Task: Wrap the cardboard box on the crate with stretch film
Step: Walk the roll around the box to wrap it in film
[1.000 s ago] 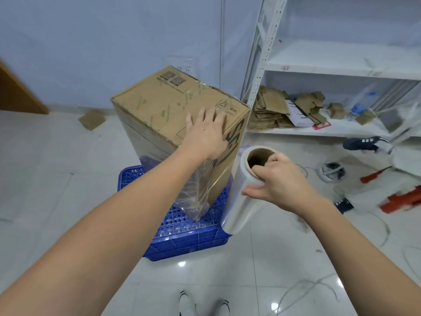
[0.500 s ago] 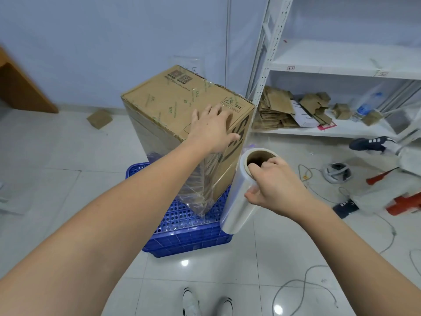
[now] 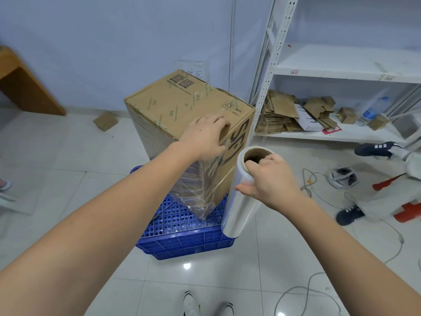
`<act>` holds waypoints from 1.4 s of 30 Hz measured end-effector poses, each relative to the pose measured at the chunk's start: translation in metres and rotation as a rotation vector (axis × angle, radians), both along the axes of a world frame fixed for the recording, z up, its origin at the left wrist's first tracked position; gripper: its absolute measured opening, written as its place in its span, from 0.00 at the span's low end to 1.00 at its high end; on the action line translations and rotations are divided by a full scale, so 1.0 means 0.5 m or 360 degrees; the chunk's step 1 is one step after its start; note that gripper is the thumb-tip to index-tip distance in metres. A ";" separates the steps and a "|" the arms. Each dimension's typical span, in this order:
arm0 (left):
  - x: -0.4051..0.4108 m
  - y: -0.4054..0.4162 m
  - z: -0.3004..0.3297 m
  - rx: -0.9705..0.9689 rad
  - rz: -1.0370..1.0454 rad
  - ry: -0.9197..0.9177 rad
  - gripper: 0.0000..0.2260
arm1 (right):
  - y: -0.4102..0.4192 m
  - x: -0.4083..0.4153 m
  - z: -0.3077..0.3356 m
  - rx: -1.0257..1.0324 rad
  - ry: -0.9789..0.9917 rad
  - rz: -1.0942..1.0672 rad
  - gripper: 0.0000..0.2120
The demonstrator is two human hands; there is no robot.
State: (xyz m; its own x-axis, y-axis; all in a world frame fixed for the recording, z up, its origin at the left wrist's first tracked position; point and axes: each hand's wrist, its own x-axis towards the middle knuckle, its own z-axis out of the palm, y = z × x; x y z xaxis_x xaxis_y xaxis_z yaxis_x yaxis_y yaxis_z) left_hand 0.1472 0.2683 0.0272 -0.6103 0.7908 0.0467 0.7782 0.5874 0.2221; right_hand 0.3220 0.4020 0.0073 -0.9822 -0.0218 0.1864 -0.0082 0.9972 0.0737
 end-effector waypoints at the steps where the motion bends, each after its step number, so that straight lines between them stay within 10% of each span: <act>1: 0.003 -0.001 -0.005 0.0044 0.0013 0.0018 0.28 | 0.001 0.000 0.002 0.0003 0.0009 0.0001 0.30; 14: 0.011 0.005 -0.019 0.0231 0.0095 0.0048 0.23 | 0.027 0.039 0.028 -0.0141 -0.0299 0.0207 0.20; 29: 0.117 -0.176 -0.112 0.1197 0.0398 0.0225 0.10 | 0.029 0.022 0.004 -0.0296 -0.0092 0.0078 0.22; 36: 0.242 -0.200 -0.353 0.0440 0.0526 -0.0866 0.14 | 0.029 0.016 0.002 -0.0305 -0.0081 0.0064 0.21; 42: 0.233 -0.101 -0.488 0.0665 0.1426 -0.2052 0.10 | 0.033 0.021 -0.012 -0.0276 -0.0068 0.0024 0.22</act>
State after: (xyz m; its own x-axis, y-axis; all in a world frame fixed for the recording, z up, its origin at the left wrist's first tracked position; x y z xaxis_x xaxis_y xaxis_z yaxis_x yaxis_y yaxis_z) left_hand 0.2637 0.2179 -0.2169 -0.6454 0.2437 -0.7240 -0.5802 0.4600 0.6721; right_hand 0.3325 0.4185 0.0013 -0.9892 -0.0078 0.1466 -0.0228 0.9947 -0.1003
